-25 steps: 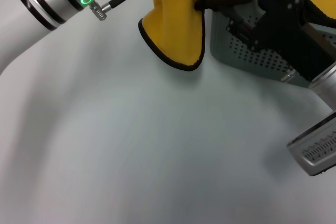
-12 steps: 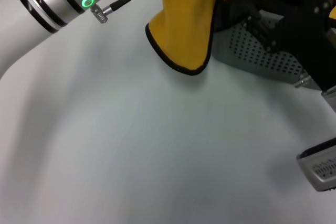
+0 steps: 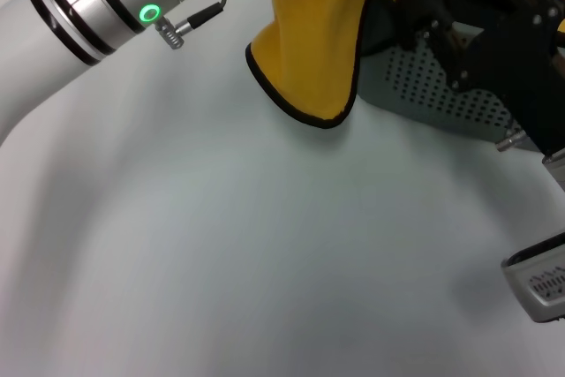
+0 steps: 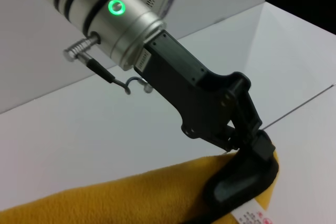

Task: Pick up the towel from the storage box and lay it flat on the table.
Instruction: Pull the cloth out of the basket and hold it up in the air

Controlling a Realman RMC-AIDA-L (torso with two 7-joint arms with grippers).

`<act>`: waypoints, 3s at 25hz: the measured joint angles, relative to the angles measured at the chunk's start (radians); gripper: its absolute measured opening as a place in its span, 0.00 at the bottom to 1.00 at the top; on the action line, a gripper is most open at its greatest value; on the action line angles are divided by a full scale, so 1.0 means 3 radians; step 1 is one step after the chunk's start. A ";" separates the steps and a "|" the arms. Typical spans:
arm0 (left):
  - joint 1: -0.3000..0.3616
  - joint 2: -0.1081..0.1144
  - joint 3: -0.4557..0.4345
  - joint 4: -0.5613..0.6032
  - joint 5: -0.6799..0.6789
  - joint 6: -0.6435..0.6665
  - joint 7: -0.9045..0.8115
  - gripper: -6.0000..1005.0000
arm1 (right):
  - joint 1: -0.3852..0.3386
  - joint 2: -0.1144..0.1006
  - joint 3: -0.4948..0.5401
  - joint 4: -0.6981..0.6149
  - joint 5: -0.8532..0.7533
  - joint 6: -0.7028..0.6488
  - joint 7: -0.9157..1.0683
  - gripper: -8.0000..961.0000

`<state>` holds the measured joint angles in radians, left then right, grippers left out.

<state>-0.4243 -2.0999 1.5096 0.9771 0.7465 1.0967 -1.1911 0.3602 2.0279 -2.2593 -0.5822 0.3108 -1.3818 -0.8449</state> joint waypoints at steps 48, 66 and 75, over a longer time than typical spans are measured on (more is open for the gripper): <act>0.0098 0.0007 -0.0072 -0.0182 -0.0270 0.0729 0.0023 0.02 | 0.0176 0.0000 0.0005 0.0295 0.0086 -0.0333 0.0691 0.08; 0.0030 0.0004 -0.0007 -0.0152 -0.0321 0.0724 0.0023 0.02 | 0.0069 -0.0001 -0.0004 0.0296 0.0162 -0.0258 0.0079 0.52; 0.0027 0.0004 -0.0006 -0.0179 -0.0321 0.0706 0.0031 0.02 | 0.0102 0.0000 -0.0226 0.0218 0.0176 -0.0338 0.0000 0.52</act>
<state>-0.4162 -2.0987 1.5079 0.9235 0.6503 1.3085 -1.1819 0.3907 2.0279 -2.3272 -0.5168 0.3635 -1.4832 -0.8448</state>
